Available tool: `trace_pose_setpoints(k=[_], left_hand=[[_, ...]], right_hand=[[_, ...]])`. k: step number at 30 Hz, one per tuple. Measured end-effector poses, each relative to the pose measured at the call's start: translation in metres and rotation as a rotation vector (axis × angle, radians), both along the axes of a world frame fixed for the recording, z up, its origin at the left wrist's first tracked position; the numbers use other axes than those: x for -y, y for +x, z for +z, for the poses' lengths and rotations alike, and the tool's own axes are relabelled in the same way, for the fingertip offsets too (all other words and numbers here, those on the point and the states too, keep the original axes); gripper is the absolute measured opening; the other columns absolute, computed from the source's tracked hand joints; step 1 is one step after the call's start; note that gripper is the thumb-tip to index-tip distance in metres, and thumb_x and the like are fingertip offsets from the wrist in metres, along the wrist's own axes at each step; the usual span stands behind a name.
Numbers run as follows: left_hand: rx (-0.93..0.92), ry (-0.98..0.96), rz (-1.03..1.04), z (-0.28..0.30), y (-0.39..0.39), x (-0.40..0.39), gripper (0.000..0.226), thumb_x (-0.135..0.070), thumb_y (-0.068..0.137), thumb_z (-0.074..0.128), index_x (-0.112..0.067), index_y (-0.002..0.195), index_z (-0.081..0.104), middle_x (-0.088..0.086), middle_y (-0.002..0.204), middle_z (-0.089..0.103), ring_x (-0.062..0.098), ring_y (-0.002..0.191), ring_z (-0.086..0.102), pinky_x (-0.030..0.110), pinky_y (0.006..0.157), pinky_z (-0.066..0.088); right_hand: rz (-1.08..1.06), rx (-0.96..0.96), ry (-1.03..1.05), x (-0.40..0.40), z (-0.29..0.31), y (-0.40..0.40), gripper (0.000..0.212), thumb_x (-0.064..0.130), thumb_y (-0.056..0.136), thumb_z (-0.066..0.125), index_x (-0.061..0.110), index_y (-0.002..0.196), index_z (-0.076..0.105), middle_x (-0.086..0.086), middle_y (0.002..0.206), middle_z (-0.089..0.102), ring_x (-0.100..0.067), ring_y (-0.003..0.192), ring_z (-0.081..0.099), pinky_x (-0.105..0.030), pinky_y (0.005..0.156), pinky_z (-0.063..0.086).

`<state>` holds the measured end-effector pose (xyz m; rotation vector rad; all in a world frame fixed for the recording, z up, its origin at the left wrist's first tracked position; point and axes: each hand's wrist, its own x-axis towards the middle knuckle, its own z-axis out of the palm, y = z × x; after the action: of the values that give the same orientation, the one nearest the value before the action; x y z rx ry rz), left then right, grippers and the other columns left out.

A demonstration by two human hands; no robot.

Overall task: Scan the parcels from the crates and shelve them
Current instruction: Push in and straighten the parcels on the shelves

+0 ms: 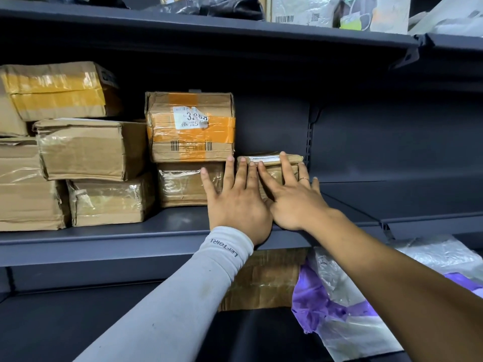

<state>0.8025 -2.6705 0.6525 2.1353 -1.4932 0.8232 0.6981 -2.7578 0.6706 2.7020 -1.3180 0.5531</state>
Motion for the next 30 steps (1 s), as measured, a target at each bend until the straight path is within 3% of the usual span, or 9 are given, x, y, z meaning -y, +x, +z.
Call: trace_pose_setpoints(k=[3,8,18,23,30], left_hand=[[-0.013,-0.013,0.007,-0.002,0.000,0.001,0.070,-0.035,0.104,0.022,-0.018,0.167,-0.003,-0.002,0.174,-0.009,0.022,0.157,-0.024,0.071,0.117,-0.016],[-0.018,-0.045,0.005,-0.004,0.001,0.003,0.070,-0.033,0.103,0.026,-0.018,0.167,0.001,-0.002,0.175,-0.005,0.022,0.158,-0.021,0.071,0.117,-0.016],[-0.038,-0.118,0.011,-0.003,0.000,0.003,0.064,-0.037,0.107,0.026,-0.018,0.167,0.011,-0.003,0.174,0.010,0.021,0.161,-0.006,0.069,0.120,-0.012],[-0.039,-0.130,0.021,-0.004,-0.001,0.003,0.062,-0.040,0.108,0.023,-0.018,0.166,0.015,-0.002,0.174,0.013,0.022,0.161,-0.002,0.069,0.120,-0.012],[-0.060,-0.204,0.012,-0.009,-0.002,-0.005,0.064,-0.042,0.108,0.024,-0.016,0.166,0.017,0.001,0.173,0.018,0.027,0.161,0.003,0.068,0.122,-0.010]], right_hand=[[0.010,-0.031,0.030,0.005,0.002,0.005,0.073,0.054,0.104,0.040,0.056,0.159,-0.009,0.010,0.158,-0.049,-0.037,0.152,-0.034,-0.065,0.123,-0.010],[0.029,-0.006,0.080,0.011,0.000,0.010,0.083,0.044,0.099,0.047,0.058,0.158,-0.009,0.013,0.154,-0.053,-0.035,0.150,-0.039,-0.065,0.123,-0.010],[0.063,0.097,0.078,0.014,-0.005,0.010,0.079,0.033,0.099,0.044,0.059,0.158,-0.003,0.016,0.157,-0.049,-0.031,0.150,-0.038,-0.066,0.122,-0.013],[0.062,0.171,0.001,0.011,-0.008,0.006,0.060,0.050,0.106,0.036,0.057,0.160,0.010,0.017,0.164,-0.037,-0.030,0.156,-0.028,-0.062,0.126,-0.006],[0.031,0.262,-0.157,0.002,-0.012,-0.002,0.053,0.057,0.106,0.033,0.050,0.158,0.029,0.011,0.173,-0.012,-0.027,0.160,-0.008,-0.058,0.125,0.020]])
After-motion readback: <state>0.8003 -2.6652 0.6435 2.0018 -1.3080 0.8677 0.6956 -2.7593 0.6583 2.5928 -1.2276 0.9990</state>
